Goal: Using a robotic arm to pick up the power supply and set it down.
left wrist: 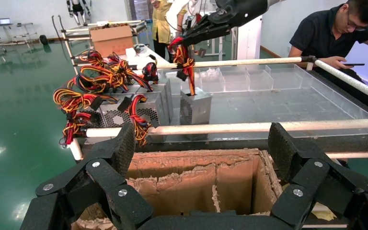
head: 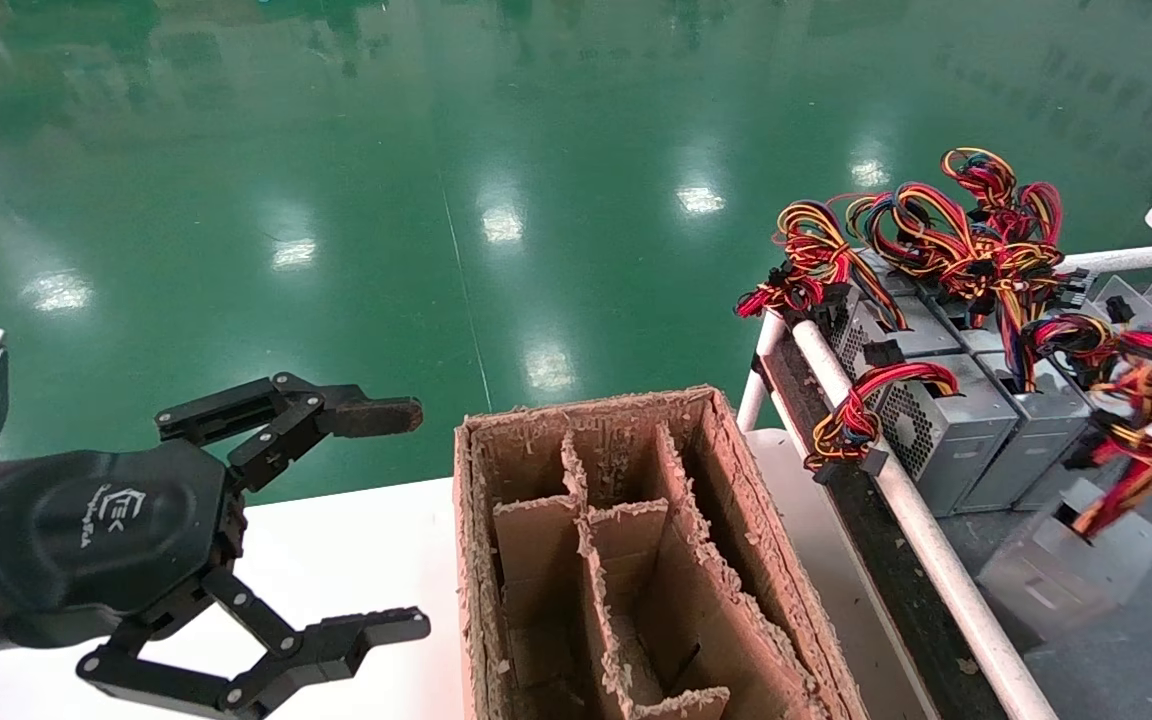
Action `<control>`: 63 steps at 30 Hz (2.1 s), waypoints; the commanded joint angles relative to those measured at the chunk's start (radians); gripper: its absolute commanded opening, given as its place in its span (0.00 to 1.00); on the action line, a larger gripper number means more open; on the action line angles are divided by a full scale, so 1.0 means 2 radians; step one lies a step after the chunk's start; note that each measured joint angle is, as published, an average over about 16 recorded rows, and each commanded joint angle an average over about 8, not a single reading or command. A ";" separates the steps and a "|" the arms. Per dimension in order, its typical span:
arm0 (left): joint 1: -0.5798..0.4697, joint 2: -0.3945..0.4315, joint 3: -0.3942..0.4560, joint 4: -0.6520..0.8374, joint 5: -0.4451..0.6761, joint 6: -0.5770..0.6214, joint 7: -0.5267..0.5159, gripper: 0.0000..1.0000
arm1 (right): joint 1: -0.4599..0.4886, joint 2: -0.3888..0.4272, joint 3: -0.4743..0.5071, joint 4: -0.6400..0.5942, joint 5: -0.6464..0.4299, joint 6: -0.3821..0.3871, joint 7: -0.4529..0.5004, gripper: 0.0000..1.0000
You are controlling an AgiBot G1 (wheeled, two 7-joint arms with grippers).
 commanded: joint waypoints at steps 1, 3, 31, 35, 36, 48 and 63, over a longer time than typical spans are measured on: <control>0.000 0.000 0.000 0.000 0.000 0.000 0.000 1.00 | 0.000 -0.006 -0.003 0.011 0.003 0.014 -0.007 0.00; 0.000 0.000 0.000 0.000 0.000 0.000 0.000 1.00 | 0.002 -0.016 0.002 0.013 -0.006 0.023 -0.003 0.00; 0.000 0.000 0.000 0.000 0.000 0.000 0.000 1.00 | 0.161 -0.142 0.029 -0.061 -0.253 -0.031 0.150 1.00; 0.000 0.000 0.000 0.000 0.000 0.000 0.000 1.00 | 0.186 -0.152 0.024 -0.074 -0.283 -0.047 0.167 1.00; 0.000 0.000 0.000 0.000 0.000 0.000 0.000 1.00 | 0.192 -0.155 0.023 -0.077 -0.290 -0.051 0.171 1.00; 0.000 0.000 0.000 0.000 0.000 0.000 0.000 1.00 | 0.245 -0.179 0.025 -0.113 -0.313 -0.099 0.196 1.00; 0.000 0.000 0.000 0.000 0.000 0.000 0.000 1.00 | 0.222 -0.213 0.066 -0.093 -0.302 -0.144 0.191 1.00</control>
